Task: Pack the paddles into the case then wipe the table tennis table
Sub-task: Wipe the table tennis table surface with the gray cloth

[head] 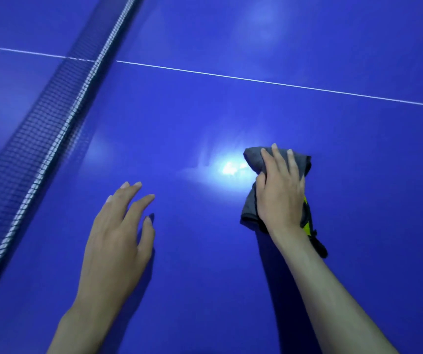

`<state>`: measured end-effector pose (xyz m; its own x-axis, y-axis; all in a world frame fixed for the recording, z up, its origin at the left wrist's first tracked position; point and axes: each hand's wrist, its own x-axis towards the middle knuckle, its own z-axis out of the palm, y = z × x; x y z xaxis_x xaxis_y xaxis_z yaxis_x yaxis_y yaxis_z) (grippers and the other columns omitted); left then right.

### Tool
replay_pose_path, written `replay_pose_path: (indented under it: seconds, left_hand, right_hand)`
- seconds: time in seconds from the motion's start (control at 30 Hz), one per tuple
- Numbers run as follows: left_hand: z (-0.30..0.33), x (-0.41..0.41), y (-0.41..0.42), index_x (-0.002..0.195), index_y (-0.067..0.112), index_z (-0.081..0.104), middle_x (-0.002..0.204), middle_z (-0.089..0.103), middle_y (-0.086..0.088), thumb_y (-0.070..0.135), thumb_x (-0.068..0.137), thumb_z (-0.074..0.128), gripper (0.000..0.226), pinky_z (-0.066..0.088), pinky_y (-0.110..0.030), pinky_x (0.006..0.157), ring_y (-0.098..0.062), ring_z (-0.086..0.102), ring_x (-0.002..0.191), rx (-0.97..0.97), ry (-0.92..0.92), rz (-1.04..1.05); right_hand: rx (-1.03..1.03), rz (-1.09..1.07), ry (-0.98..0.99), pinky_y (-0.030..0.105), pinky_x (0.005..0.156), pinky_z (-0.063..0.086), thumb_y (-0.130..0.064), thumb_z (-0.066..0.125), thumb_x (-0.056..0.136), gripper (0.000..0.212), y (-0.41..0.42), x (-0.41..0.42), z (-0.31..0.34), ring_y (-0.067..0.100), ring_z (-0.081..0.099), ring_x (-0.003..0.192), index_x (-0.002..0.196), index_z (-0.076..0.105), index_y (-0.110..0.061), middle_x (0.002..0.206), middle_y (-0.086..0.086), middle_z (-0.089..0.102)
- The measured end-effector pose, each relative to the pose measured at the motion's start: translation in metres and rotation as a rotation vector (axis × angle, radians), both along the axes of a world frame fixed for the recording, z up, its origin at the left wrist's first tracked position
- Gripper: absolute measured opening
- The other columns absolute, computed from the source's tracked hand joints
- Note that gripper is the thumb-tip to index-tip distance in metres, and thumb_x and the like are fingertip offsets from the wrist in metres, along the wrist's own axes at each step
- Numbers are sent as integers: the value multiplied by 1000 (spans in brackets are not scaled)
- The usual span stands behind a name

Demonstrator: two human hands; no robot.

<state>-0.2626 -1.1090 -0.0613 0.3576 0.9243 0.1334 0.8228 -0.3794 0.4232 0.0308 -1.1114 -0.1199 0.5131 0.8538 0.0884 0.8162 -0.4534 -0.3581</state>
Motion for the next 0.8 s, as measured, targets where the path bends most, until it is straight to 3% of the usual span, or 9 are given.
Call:
replay_pose_path:
  seconds: [0.27,0.43,0.6,0.7,0.8]
  left_hand:
    - [6,-92,56,136,7,62,151,50,-8,9,101,57,35,37,-52,118,-27,40,148,17,-20,144]
    - [12,-134,79,152,17,44,154,46,0,10,98,61,57,41,-41,113,-20,40,145,-82,-100,217]
    - [9,-170,99,151,19,46,156,45,3,12,98,61,56,31,-31,119,-16,37,148,-120,-132,251]
    - [8,-184,110,150,17,49,156,45,0,11,98,61,53,26,-24,118,-17,38,147,-129,-137,239]
    - [9,-186,119,149,19,50,156,44,2,11,99,60,51,34,-30,117,-16,38,146,-137,-122,223]
  right_hand:
    - [2,146,-59,61,117,35,-19,51,100,53,70,-133,-3,30,23,156,154,45,-19,166,0,35]
    - [-12,220,-77,58,118,33,-22,47,98,56,117,-227,-2,33,24,155,153,45,-17,166,3,35]
    - [-19,254,-69,60,118,32,-25,47,97,58,158,-316,-1,33,21,156,154,43,-18,166,5,34]
    - [-10,257,-58,60,118,33,-27,50,97,58,183,-345,-1,32,21,156,154,44,-18,166,5,35]
    - [53,251,-26,57,116,35,-22,54,97,50,211,-344,-5,31,29,154,147,53,-18,161,4,44]
